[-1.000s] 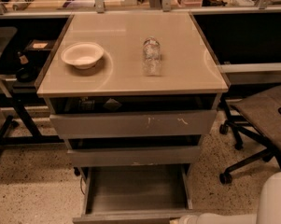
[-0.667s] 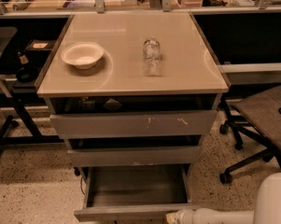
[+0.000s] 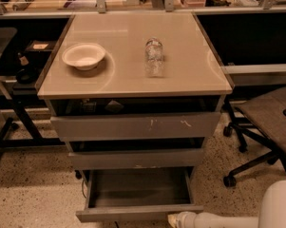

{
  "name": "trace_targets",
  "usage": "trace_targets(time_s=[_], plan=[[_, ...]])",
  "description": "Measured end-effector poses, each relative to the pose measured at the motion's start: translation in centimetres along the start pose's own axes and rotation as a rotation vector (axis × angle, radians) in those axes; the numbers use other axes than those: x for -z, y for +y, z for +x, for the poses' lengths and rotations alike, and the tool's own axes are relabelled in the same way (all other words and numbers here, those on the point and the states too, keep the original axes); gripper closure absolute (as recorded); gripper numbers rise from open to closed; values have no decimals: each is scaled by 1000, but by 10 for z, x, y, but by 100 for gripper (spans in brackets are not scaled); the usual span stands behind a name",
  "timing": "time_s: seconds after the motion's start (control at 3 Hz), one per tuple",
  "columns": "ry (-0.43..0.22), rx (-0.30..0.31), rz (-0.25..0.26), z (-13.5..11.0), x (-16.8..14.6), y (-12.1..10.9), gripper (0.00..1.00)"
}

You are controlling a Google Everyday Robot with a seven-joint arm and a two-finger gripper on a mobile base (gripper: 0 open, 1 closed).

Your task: Close bottom drawer

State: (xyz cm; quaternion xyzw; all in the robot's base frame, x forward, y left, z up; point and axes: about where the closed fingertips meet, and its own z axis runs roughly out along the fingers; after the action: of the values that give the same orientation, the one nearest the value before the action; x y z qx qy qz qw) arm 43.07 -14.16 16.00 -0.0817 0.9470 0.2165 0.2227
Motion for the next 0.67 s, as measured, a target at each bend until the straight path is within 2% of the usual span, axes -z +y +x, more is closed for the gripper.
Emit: trace_targets(time_s=[0.33, 0.67], plan=[[-107, -26, 13, -36, -10, -6, 100], [-190, -23, 12, -73, -19, -8, 100]])
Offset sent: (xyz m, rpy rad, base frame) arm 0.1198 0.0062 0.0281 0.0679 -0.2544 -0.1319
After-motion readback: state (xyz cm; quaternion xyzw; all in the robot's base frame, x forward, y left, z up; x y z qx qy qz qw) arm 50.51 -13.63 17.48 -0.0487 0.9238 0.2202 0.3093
